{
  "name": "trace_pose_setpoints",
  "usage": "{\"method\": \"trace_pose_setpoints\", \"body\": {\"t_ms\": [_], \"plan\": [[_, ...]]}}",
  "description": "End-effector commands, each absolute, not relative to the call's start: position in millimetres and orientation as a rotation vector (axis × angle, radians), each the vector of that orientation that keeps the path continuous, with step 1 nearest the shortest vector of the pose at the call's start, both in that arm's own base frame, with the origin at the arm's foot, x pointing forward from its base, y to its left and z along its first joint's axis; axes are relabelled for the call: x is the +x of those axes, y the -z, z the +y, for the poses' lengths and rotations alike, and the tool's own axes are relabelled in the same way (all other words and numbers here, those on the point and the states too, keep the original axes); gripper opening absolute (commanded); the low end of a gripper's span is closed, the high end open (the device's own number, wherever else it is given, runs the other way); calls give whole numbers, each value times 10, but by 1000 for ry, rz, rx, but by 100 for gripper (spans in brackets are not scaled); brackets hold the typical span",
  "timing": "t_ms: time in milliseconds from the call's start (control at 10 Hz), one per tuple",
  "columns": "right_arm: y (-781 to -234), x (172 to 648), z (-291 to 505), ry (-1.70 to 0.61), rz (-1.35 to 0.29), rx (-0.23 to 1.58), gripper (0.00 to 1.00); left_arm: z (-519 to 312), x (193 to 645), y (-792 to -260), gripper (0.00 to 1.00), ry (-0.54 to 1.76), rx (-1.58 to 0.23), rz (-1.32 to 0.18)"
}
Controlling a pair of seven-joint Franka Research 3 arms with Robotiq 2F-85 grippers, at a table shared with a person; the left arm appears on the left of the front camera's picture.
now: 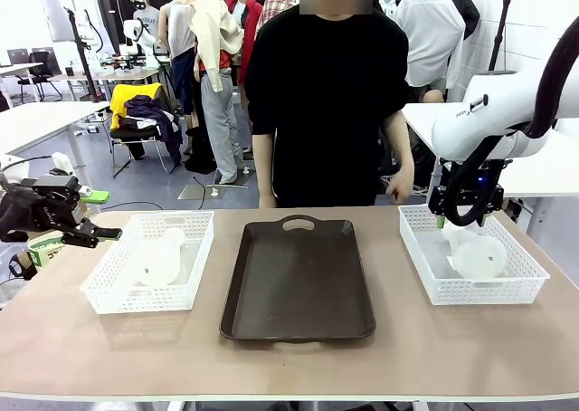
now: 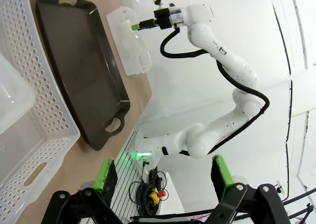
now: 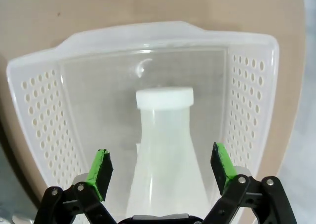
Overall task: Prepare the laboratory tools.
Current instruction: Pick up the Big flask that the person points to.
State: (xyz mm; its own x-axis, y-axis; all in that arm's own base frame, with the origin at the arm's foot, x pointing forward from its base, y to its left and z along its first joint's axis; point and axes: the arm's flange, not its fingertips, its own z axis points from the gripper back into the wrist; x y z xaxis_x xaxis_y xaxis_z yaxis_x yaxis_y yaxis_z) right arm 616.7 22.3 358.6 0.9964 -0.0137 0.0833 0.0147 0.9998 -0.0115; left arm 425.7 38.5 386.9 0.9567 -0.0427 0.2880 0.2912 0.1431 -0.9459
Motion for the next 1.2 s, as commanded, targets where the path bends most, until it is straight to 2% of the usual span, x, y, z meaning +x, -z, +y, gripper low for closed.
{"method": "trace_pose_setpoints", "body": {"t_ms": [0, 700, 1100], "plan": [[-3511, 6303, 287, 56, -94, -32, 100, 398, 4249, -3879, 100, 247, -1397, -210], [-3310, 6398, 217, 86, -53, -62, 98, 398, 4249, -3879, 100, 247, -1397, -210], [-3250, 6378, 228, 93, -34, -82, 28, 398, 4249, -3879, 100, 247, -1397, -210]]}}
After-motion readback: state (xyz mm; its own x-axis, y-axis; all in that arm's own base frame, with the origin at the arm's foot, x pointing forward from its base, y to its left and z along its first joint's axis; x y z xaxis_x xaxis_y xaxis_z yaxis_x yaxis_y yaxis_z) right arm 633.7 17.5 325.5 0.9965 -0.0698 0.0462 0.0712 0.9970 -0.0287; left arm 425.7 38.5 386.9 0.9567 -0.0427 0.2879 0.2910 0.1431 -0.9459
